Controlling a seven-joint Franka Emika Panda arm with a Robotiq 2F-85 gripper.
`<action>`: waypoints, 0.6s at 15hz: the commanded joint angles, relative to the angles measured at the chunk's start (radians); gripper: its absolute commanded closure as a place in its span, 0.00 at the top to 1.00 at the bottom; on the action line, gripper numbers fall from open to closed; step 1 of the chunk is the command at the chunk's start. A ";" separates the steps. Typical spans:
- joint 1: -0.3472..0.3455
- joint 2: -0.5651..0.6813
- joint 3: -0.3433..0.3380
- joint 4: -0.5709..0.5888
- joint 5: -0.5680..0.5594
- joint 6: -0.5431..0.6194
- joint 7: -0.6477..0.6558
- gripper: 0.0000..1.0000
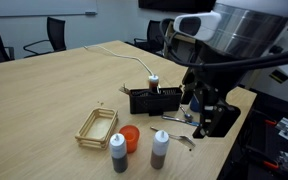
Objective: Move the silver pot to the right
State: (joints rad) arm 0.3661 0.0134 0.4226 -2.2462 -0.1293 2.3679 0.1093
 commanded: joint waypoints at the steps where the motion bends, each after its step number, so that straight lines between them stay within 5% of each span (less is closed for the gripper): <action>1: 0.011 -0.001 -0.013 0.003 0.001 -0.002 -0.003 1.00; 9: 0.035 0.083 0.001 0.049 0.011 0.047 0.007 1.00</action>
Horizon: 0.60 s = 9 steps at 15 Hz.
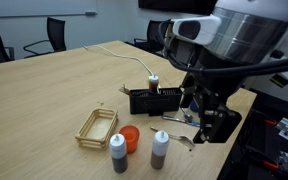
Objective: Move the silver pot to the right
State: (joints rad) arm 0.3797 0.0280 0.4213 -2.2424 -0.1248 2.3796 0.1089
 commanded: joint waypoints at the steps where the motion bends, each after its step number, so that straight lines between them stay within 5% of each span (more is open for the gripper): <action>1: 0.032 0.096 0.005 0.062 0.001 0.051 0.010 1.00; 6: 0.118 0.306 -0.006 0.217 -0.035 0.121 0.030 1.00; 9: 0.189 0.414 -0.069 0.308 -0.100 0.177 0.104 1.00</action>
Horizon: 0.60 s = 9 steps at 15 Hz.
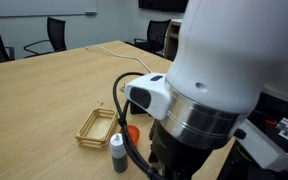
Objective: Move the silver pot to the right
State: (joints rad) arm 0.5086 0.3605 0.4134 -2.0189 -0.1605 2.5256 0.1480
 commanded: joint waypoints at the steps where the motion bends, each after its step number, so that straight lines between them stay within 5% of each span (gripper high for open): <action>1: 0.082 0.112 -0.088 0.107 -0.085 0.047 0.090 1.00; 9: 0.214 0.273 -0.250 0.191 -0.107 0.170 0.169 1.00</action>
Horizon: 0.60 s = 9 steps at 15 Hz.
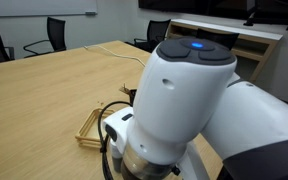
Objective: Move the silver pot to the right
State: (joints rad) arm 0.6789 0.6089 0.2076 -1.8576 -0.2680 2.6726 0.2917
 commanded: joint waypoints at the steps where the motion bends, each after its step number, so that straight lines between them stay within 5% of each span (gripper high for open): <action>1: 0.052 0.035 -0.054 0.034 0.005 0.027 0.026 1.00; 9: 0.026 0.111 -0.021 0.037 0.087 0.024 -0.033 1.00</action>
State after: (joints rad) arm 0.7173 0.6972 0.1707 -1.8327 -0.2261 2.6888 0.2966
